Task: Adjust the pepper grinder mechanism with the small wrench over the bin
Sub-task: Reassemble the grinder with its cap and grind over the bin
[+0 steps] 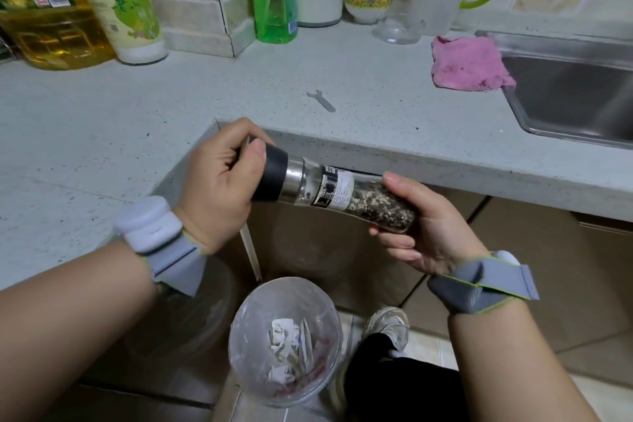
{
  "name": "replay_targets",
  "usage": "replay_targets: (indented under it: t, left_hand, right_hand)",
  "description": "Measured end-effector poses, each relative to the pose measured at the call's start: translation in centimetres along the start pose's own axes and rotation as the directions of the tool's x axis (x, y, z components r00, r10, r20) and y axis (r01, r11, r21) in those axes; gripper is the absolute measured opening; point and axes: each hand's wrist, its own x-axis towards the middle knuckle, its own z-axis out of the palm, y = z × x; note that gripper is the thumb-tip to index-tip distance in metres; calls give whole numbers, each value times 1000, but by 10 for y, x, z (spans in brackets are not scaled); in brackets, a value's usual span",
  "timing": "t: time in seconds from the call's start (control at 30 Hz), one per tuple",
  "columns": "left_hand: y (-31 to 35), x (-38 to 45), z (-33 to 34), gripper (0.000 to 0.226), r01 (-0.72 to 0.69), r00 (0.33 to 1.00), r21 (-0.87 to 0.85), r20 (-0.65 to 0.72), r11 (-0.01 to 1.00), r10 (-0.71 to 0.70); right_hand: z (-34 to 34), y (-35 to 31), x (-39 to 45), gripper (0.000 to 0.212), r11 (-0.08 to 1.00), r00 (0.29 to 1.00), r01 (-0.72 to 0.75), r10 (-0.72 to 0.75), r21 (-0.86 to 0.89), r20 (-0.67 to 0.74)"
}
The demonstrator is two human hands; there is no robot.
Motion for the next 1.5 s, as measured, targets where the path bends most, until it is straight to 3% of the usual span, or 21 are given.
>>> replay_targets:
  t: [0.07,0.1,0.17,0.2,0.3,0.37,0.4,0.47,0.53,0.6,0.63,0.67,0.73,0.8,0.87,1.0,1.1,1.23,1.37,1.43,1.5]
  left_hand:
    - [-8,3,5,31,226,973,-6,38,974,-226]
    - [-13,5,8,25,419,908,-110,74,901,-413]
    - [-23,6,11,27,729,674,-365,237,579,-699]
    - [-24,6,11,30,794,582,-422,315,438,-750]
    - [-28,4,8,38,918,336,-374,552,134,-763]
    - [-27,3,9,42,930,272,-365,624,35,-732]
    - [-26,4,8,42,918,292,-395,620,32,-728]
    - [-24,5,10,38,855,423,-502,528,131,-736]
    - [-19,6,11,34,735,626,-561,345,381,-699]
    - [-13,4,9,36,466,874,-442,96,766,-476]
    - [-10,2,7,38,251,964,-334,6,909,-264]
    - [-8,-1,5,39,58,997,-253,-32,966,-68]
    - [-5,-5,4,36,-96,995,-190,-48,977,88]
    - [-5,-6,5,34,-89,995,-182,-48,979,82]
    - [-9,-6,8,35,-13,1000,-215,-5,976,12]
    - [-11,-3,14,30,295,955,-338,135,894,-265]
    - [-15,1,15,29,483,873,-425,174,765,-455]
    - [-24,3,14,35,654,734,-564,310,504,-604]
    - [-27,4,9,47,871,468,-404,504,280,-726]
    - [-24,2,8,56,909,413,-288,522,301,-746]
    - [-21,1,11,54,889,458,-254,439,382,-773]
  right_hand:
    - [-1,-1,-1,11,976,988,152,-153,-155,2]
    - [-4,-2,-2,18,910,964,255,-266,-328,11]
    - [-9,-4,-3,41,707,885,425,-457,-566,94]
    - [-8,-5,-3,49,637,849,480,-510,-603,138]
    - [3,-2,4,62,357,694,603,-675,-713,249]
    - [8,-3,6,67,240,609,632,-742,-736,280]
    - [9,-3,7,68,235,601,629,-752,-741,271]
    - [6,-2,6,71,328,659,588,-725,-739,202]
    - [3,0,4,72,547,777,515,-622,-660,91]
    - [5,0,2,72,724,849,438,-529,-534,-21]
    - [5,0,2,65,799,870,403,-486,-447,-85]
    - [6,-1,2,54,874,895,356,-421,-331,-150]
    - [9,-3,1,42,961,939,216,-253,-172,-233]
    - [6,-6,0,42,957,944,115,-189,-267,-270]
    - [1,-6,1,39,928,925,169,-266,-332,-273]
    - [-5,-9,-1,29,852,842,375,-478,-366,-250]
    - [-13,-10,-1,40,764,814,513,-578,-391,-62]
    - [-14,-9,-3,43,666,776,613,-608,-425,166]
    - [-13,-7,2,46,521,737,625,-640,-582,218]
    - [-13,-7,2,46,527,741,617,-640,-585,205]
    - [-14,-7,0,46,534,744,614,-638,-581,199]
